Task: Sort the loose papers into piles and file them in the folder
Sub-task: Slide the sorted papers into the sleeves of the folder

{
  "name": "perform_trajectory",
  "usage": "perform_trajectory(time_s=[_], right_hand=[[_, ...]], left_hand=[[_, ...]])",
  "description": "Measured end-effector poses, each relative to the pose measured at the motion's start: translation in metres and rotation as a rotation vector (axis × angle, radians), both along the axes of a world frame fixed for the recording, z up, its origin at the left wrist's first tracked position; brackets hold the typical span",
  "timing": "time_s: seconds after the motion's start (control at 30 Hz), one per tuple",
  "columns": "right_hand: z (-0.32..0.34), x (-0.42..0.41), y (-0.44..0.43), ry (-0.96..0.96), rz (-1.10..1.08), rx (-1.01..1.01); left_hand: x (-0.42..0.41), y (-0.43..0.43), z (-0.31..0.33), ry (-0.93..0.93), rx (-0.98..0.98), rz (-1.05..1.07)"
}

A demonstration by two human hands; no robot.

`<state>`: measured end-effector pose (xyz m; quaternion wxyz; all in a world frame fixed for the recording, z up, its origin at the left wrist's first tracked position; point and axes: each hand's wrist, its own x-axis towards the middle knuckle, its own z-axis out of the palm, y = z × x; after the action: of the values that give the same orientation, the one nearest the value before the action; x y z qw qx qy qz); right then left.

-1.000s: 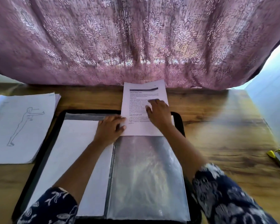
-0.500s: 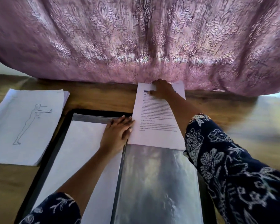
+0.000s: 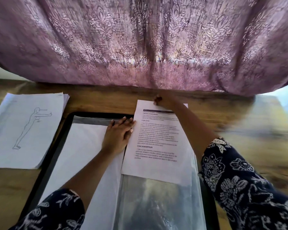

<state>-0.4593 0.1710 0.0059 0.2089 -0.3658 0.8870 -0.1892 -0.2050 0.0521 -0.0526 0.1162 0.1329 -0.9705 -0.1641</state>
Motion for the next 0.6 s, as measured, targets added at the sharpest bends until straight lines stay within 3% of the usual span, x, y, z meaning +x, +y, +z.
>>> perform_trajectory(time_s=[0.1, 0.17, 0.3, 0.4, 0.5, 0.6], right_hand=[[0.004, 0.005, -0.002, -0.151, -0.007, -0.079], [0.005, 0.009, -0.002, -0.111, -0.006, -0.092], [0.019, 0.011, -0.003, 0.211, 0.046, 0.185], [0.037, 0.028, 0.022, 0.468, -0.142, 0.115], [0.031, 0.092, 0.071, 0.344, -0.303, -0.053], [-0.003, 0.169, 0.108, 0.086, -0.251, 0.081]], left_hand=[[-0.001, 0.000, 0.001, -0.019, 0.001, 0.002], [-0.001, 0.001, 0.002, -0.020, 0.008, 0.005], [0.001, 0.002, 0.005, -0.003, 0.025, 0.009], [0.000, 0.002, 0.006, -0.014, 0.029, 0.017], [-0.001, 0.003, 0.005, -0.045, 0.008, 0.026], [0.000, 0.002, 0.004, -0.027, 0.017, 0.017]])
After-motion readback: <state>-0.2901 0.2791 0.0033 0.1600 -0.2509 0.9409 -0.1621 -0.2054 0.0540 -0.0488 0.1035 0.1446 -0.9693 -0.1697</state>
